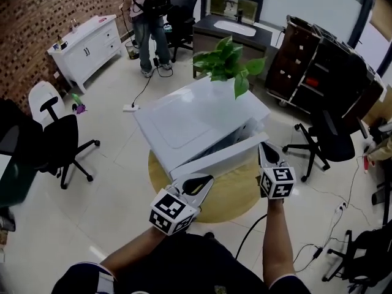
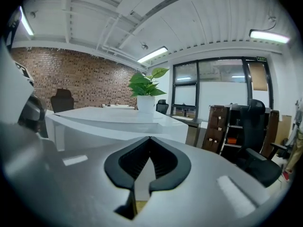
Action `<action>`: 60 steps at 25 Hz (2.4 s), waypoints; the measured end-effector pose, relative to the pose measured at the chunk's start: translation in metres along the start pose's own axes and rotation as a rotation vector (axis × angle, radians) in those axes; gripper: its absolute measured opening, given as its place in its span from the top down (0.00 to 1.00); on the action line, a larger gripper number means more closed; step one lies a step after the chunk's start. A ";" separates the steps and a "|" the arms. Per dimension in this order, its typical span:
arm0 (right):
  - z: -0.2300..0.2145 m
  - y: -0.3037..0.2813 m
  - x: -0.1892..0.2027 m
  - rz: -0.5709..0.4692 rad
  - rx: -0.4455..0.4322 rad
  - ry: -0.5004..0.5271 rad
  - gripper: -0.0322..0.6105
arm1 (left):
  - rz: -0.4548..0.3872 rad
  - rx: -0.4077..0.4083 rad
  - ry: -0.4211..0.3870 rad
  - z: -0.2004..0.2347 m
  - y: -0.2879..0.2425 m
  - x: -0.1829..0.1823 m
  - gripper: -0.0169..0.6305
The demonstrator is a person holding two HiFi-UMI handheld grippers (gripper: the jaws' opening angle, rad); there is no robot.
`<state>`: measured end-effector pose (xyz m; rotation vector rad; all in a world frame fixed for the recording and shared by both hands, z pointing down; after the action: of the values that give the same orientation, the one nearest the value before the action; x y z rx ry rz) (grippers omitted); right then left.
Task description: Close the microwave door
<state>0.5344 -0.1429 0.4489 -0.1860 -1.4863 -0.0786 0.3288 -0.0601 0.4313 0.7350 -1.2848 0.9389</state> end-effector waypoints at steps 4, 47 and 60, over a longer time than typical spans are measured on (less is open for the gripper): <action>0.001 -0.024 0.000 0.004 -0.035 0.002 0.95 | 0.001 -0.024 0.002 0.003 0.003 0.001 0.95; 0.029 -0.024 -0.029 -0.067 -0.107 -0.092 0.95 | 0.028 0.127 0.018 -0.022 -0.016 0.006 0.95; 0.041 0.077 -0.039 -0.133 0.041 -0.165 0.95 | 0.003 0.283 -0.002 -0.045 -0.063 -0.008 0.95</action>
<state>0.5038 -0.0629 0.4070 -0.0612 -1.6623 -0.1420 0.4053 -0.0506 0.4200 0.9527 -1.1666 1.1372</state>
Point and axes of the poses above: the fingertips, and each gripper's own axes: y backward along the fingers, z to its left, x out of its underside, the point moved 2 cm from there along y, backward along the fingers, and after that the axes turned 12 degrees about -z, right-handed, at the moved point
